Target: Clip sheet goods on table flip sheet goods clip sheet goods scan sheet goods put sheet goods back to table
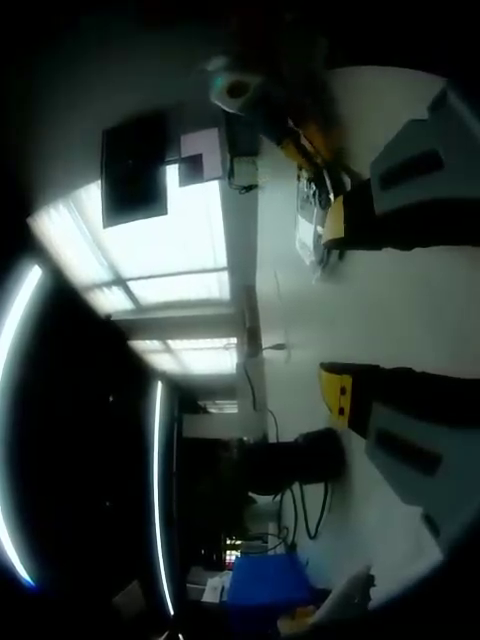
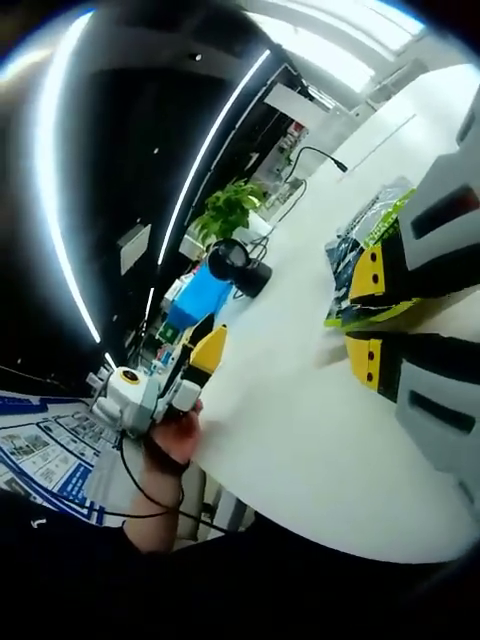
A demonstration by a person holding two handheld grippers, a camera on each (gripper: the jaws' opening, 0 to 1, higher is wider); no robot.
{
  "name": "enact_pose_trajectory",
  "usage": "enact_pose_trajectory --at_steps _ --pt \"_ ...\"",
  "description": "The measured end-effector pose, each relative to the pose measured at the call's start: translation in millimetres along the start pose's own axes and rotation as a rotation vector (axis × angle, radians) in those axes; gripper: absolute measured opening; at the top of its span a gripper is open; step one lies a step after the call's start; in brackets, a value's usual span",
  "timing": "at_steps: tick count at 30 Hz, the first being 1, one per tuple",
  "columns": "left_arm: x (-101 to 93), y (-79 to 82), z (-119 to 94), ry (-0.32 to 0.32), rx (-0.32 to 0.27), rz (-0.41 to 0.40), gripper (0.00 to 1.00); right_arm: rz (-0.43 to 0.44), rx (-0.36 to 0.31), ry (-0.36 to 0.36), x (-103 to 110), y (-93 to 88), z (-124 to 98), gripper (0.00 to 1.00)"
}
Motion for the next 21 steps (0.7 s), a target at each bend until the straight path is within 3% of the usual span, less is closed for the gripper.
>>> enact_pose_trajectory --at_steps 13,19,21 --pt "0.4 -0.2 -0.3 0.005 0.003 -0.002 0.37 0.022 0.000 -0.016 -1.4 -5.9 8.1 0.00" --pt "0.4 -0.7 0.0 0.003 0.005 0.000 0.37 0.070 -0.034 -0.023 -5.1 -3.4 5.7 0.00" --pt "0.6 -1.2 0.2 0.003 0.007 0.000 0.37 0.144 -0.066 -0.034 -7.8 -1.9 4.5 0.00"
Point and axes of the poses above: the point that each gripper's makers call its tool centre point, and the gripper's own axes: z roughly forward along the fingers, x roughly to its left, y roughly out of its top, the point moved 4 cm from there along -z, roughly backward along the fingers, and after that the axes turned 8 degrees about z, right-handed, at the moved point
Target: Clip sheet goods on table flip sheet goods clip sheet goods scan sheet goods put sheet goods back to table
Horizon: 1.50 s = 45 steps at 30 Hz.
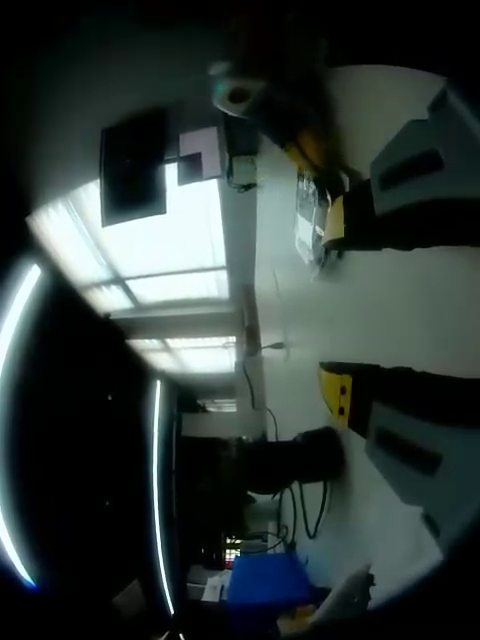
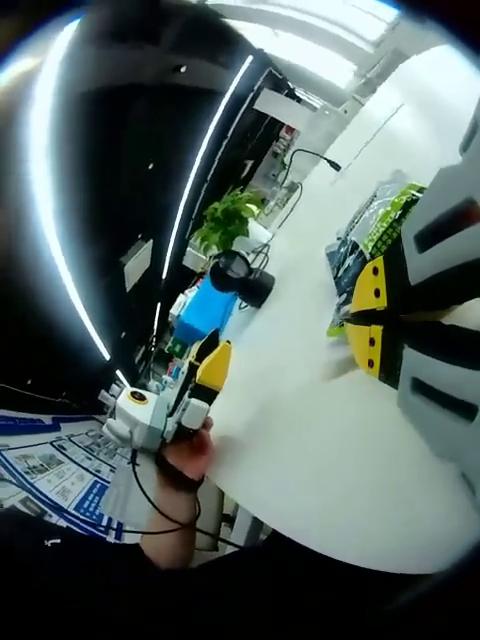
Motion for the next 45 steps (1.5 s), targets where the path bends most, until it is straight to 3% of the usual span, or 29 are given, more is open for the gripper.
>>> enact_pose_trajectory --at_steps 9,16,17,26,33,37,41,45 --pt "2.0 -0.5 1 0.006 0.000 -0.008 0.37 0.099 -0.040 -0.018 -5 2.8 -3 0.00" --pt "4.0 1.7 1 0.011 -0.016 -0.017 0.37 0.112 -0.041 -0.025 -5 3.9 -1 0.00" --pt "4.2 1.6 1 0.013 -0.015 -0.015 0.37 0.156 -0.054 -0.027 -6 5.9 -1 0.00" --pt "-2.8 -0.2 1 -0.014 0.000 0.015 0.37 0.169 -0.084 -0.078 -14 10.1 -7 0.00" --pt "-1.1 -1.3 2 -0.004 0.006 0.011 0.37 0.242 -0.163 -0.170 -30 26.9 -15 0.00" --pt "-0.3 -0.7 2 0.001 0.003 0.008 0.37 0.277 -0.180 -0.245 -46 30.0 -23 0.00" --pt "-0.1 -0.8 2 -0.001 0.002 0.005 0.37 0.348 -0.261 -0.322 -67 45.4 -38 0.00" --pt "-0.7 -0.7 1 -0.004 0.001 0.008 0.37 0.401 -0.286 -0.365 -81 49.8 -47 0.00"
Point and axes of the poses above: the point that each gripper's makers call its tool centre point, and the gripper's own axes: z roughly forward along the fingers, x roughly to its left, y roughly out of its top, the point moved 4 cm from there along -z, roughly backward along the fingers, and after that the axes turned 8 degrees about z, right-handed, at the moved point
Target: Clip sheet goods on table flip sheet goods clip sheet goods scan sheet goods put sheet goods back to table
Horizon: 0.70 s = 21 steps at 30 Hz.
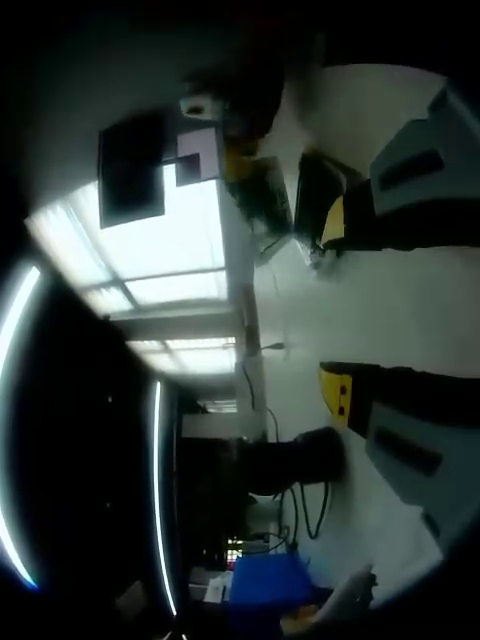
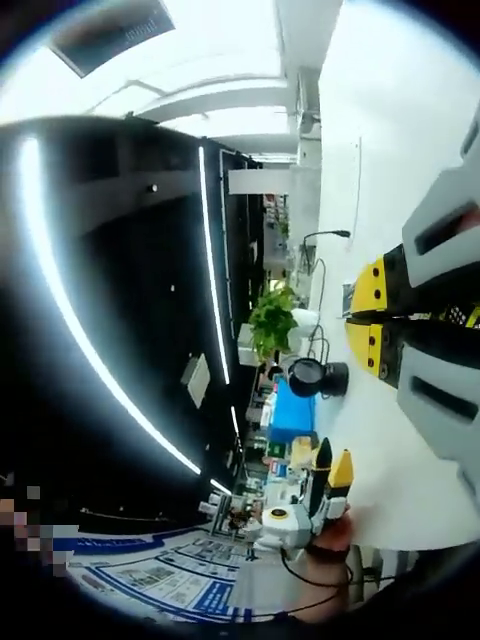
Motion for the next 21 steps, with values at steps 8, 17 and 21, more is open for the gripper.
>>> enact_pose_trajectory --at_steps 8,17,21 --pt "1.1 0.0 0 0.003 -0.002 -0.003 0.37 0.075 -0.017 -0.066 -16 7.4 -3 0.00" --pt "1.5 -0.3 0 0.004 0.000 -0.002 0.37 0.145 -0.073 -0.189 -34 15.8 -8 0.00" --pt "1.7 0.0 0 0.005 -0.003 -0.002 0.37 0.146 -0.084 -0.231 -40 17.8 -11 0.00"
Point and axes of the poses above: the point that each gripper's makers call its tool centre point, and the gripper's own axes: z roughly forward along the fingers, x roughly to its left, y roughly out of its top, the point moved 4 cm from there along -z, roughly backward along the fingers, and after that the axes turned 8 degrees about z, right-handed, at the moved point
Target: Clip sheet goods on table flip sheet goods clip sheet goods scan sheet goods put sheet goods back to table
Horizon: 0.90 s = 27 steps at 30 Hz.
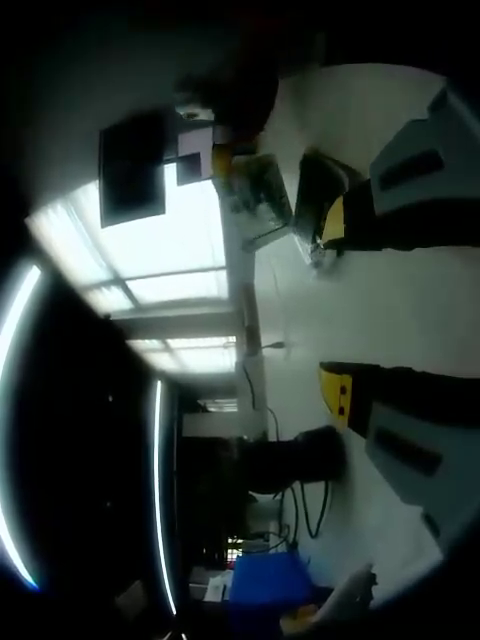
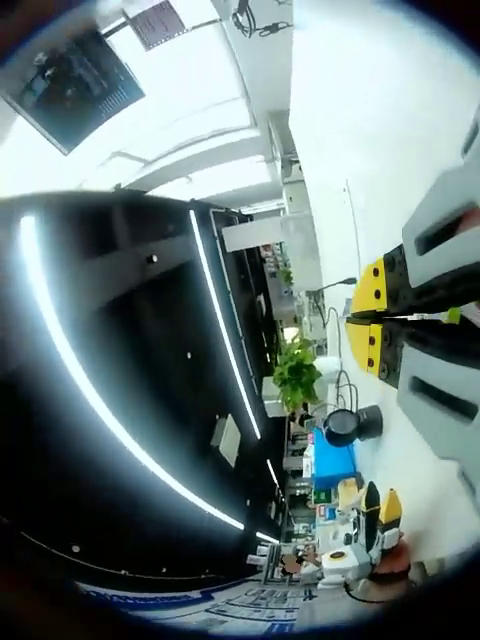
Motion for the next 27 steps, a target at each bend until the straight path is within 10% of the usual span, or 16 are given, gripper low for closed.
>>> enact_pose_trajectory --at_steps 27 --pt "-0.1 -0.9 0 0.001 0.006 0.006 0.37 0.214 -0.106 -0.192 -42 2.9 -23 0.00"
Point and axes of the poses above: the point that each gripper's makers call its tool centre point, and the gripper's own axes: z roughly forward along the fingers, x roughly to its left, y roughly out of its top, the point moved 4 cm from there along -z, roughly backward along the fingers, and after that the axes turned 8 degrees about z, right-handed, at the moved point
